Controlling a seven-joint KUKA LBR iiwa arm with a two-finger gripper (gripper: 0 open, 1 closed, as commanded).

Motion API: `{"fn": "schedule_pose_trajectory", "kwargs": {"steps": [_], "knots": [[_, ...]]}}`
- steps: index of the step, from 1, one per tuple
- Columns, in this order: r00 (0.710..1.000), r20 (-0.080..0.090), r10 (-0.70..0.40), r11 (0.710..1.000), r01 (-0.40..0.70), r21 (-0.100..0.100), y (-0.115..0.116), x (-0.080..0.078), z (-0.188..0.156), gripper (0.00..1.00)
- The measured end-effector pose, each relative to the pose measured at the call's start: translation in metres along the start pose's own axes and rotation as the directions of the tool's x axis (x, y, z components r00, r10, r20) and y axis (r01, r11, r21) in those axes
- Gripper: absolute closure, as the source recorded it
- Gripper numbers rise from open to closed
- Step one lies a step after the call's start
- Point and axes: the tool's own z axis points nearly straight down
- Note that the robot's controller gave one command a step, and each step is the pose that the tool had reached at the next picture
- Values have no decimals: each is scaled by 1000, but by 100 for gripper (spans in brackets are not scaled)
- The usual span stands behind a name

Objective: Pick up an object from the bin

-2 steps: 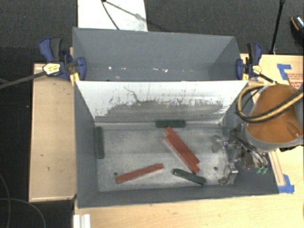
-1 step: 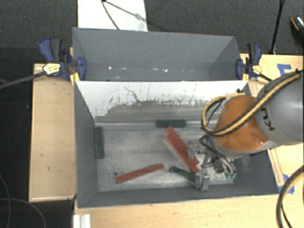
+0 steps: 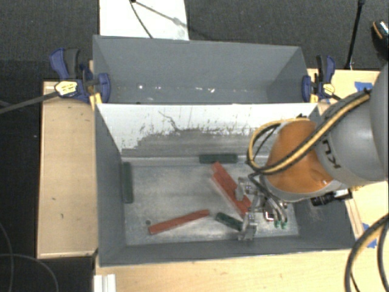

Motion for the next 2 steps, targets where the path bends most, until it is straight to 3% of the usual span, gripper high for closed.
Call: {"fn": "schedule_pose_trajectory", "kwargs": {"steps": [1, 2], "knots": [[998, -2, 62, 998, -62, 0, 3, 2, 0, 0], [998, 1, 67, 998, -67, 1, -3, -9, 0, 0]]}}
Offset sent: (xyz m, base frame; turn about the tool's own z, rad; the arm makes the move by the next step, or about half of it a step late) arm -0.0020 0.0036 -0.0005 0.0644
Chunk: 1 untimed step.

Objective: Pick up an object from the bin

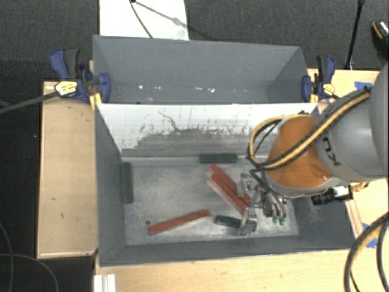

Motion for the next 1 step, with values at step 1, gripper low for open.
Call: {"fn": "schedule_pose_trajectory", "kwargs": {"steps": [1], "knots": [[1000, -3, -5, 1000, 5, 0, 0, 7, 0, 0]]}}
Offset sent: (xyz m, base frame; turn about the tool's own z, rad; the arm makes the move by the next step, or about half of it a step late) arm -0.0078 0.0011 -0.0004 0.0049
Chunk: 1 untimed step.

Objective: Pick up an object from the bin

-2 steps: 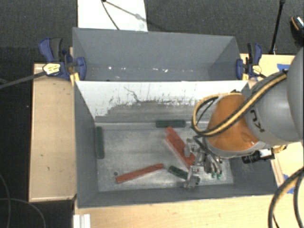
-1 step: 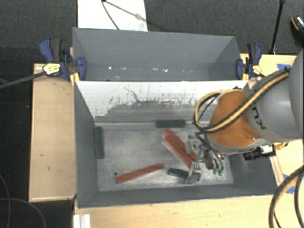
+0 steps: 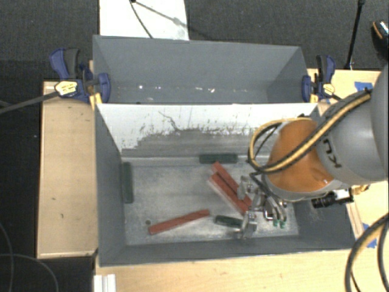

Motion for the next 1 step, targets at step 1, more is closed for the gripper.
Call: {"fn": "schedule_pose_trajectory", "kwargs": {"steps": [1], "knots": [[1000, 4, -4, 1000, 4, -1, 0, -1, -1, 100]]}}
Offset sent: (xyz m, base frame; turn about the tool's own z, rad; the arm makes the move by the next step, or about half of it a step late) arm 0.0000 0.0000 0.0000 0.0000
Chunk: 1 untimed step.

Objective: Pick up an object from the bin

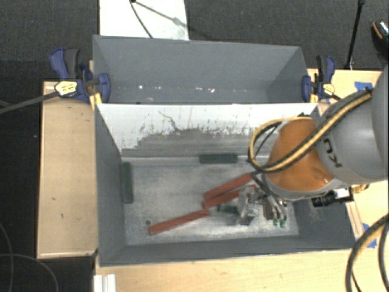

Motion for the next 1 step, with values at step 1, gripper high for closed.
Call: {"fn": "schedule_pose_trajectory", "kwargs": {"steps": [1], "knots": [[1000, 6, 16, 1000, -16, -1, 7, -10, -172, 100]]}}
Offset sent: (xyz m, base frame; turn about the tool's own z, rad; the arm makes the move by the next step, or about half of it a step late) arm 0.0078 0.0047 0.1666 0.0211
